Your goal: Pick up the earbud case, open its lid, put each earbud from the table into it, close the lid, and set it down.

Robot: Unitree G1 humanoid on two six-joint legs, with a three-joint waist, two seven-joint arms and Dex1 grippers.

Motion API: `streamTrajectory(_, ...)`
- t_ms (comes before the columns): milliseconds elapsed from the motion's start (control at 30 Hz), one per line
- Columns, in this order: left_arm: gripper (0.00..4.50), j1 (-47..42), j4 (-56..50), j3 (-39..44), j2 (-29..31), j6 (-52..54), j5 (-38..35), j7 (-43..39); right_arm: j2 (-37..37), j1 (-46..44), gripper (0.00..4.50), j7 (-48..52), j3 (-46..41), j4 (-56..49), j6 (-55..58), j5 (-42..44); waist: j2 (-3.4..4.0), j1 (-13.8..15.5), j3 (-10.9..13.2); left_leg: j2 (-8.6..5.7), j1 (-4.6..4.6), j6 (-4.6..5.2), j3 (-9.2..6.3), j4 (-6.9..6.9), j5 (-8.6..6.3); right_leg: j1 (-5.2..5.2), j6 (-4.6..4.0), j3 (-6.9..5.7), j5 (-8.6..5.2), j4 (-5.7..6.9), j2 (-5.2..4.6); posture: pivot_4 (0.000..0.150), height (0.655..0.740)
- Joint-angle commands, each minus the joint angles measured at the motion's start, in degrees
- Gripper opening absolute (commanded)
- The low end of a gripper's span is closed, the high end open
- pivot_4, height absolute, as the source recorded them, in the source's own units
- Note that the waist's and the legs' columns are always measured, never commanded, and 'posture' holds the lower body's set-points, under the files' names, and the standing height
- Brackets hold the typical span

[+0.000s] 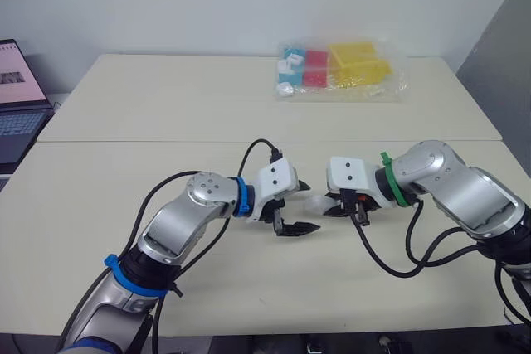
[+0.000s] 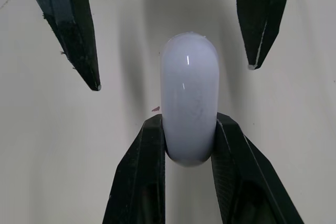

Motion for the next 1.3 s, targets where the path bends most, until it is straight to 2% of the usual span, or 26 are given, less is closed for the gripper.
streamTrajectory(33, 3.28, -0.69, -0.36, 0.31, -0.76, -0.71, -0.28, 0.09, 0.12, -0.28, 0.77, 0.68, -2.30, -1.47, -0.37, -0.11, 0.00, 0.00, 0.00, 0.00, 0.00, 0.00, -0.01, 0.01, 0.00, 0.00, 0.00, -0.01, 0.00, 0.00, 0.00, 0.150, 0.7400)
streamTrajectory(267, 0.91, -0.51, -0.16, 0.19, -1.08, -0.45, -0.13, 0.44, 0.72, -0.59, 0.77, 0.87, -2.49, -1.27, -0.25, -0.43, 0.00, 0.00, 0.00, 0.00, 0.00, 0.00, -0.01, 0.03, 0.00, 0.01, -0.01, -0.01, 0.01, 0.02, 0.00, 0.150, 0.7400)
streamTrajectory(300, 0.77, -0.29, -0.23, 0.15, -1.07, -0.39, -0.14, 0.46, 0.96, -0.62, 0.77, 0.80, -2.54, -1.31, -0.15, -0.48, 0.00, 0.00, 0.00, 0.00, 0.00, 0.00, -0.01, 0.03, 0.00, 0.01, -0.01, -0.01, 0.01, 0.02, 0.00, 0.150, 0.7400)
streamTrajectory(733, 0.77, 0.82, 0.19, -0.22, -1.27, -3.02, 1.44, 0.89, 1.59, 0.10, 0.77, 2.13, -3.36, -2.51, -0.32, 0.57, 0.00, 0.01, 0.00, 0.00, 0.01, 0.00, -0.01, 0.05, 0.00, 0.03, -0.06, -0.01, 0.04, 0.04, 0.00, 0.150, 0.7400)
streamTrajectory(1033, 0.77, 5.26, 3.34, 2.37, -2.69, -7.51, 0.19, 1.24, -3.31, 2.11, 3.96, 4.04, -6.93, -1.73, -2.46, -0.26, 0.00, 0.06, 0.00, 0.00, 0.05, 0.00, -0.02, 0.10, 0.00, 0.07, -0.08, -0.01, 0.05, 0.06, 0.00, 0.150, 0.7400)
streamTrajectory(1133, 0.77, 7.00, 5.00, 4.18, -3.42, -10.97, -1.06, 0.44, -6.99, 4.31, 4.00, 5.84, -9.73, -2.23, -4.88, 0.24, 0.00, 0.15, -0.01, 0.00, 0.05, 0.00, -0.02, 0.11, 0.00, 0.08, -0.08, -0.03, 0.05, 0.05, -0.01, 0.150, 0.7400)
streamTrajectory(1300, 0.77, 10.76, 7.52, 11.95, -9.88, -14.13, -10.34, -0.40, -9.10, 9.04, 4.00, 5.82, -18.64, -2.08, -12.57, 2.36, 0.00, 0.14, -0.01, -0.01, 0.07, 0.00, 0.03, 0.14, 0.00, 0.11, -0.08, 0.00, 0.05, 0.04, -0.03, 0.150, 0.7400)
